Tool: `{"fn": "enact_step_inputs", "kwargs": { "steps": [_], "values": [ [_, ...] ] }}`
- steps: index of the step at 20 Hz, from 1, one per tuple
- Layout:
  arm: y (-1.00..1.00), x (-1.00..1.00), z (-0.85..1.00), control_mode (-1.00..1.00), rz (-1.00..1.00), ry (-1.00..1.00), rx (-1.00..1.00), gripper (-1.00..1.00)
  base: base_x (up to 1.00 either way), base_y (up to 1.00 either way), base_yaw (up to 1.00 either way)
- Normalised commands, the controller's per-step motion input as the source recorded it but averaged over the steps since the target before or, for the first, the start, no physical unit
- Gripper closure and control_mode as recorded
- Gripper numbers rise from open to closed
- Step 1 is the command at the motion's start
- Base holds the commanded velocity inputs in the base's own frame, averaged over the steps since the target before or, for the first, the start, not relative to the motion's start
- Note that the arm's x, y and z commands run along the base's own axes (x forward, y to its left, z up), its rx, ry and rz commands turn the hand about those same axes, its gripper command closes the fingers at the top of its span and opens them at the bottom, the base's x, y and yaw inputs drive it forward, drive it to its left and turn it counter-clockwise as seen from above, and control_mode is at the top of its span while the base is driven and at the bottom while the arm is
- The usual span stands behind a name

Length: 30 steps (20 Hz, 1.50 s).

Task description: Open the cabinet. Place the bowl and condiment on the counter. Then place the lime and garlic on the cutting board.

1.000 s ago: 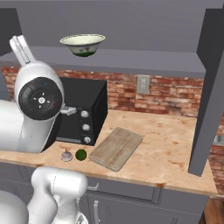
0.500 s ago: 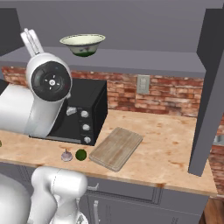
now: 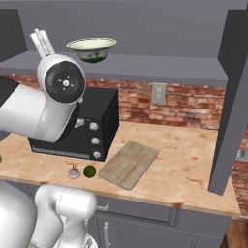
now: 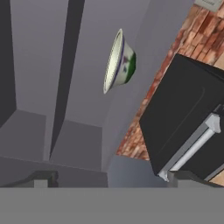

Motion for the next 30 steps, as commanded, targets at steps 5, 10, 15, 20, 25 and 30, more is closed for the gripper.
{"fn": "enact_step_inputs", "kwargs": {
  "steps": [5,10,15,20,25,30],
  "values": [
    [0.0,0.29,0.0,-1.0,0.0,0.01,0.0,-1.0,0.0,0.0,0.0],
    [0.03,0.3,0.0,-1.0,-0.01,0.01,0.0,-1.0,0.0,0.0,0.0],
    [0.06,0.36,0.0,-1.0,0.0,0.06,0.0,-1.0,0.0,0.0,0.0],
    [0.07,0.32,0.0,-1.0,0.0,0.09,0.0,-1.0,0.0,0.0,0.0],
    [0.0,0.33,-0.06,-1.0,0.0,0.05,0.0,-1.0,0.0,0.0,0.0],
    [0.0,0.25,-0.23,-1.0,0.0,0.0,0.0,-1.0,0.0,0.0,0.0]
  ]
}}
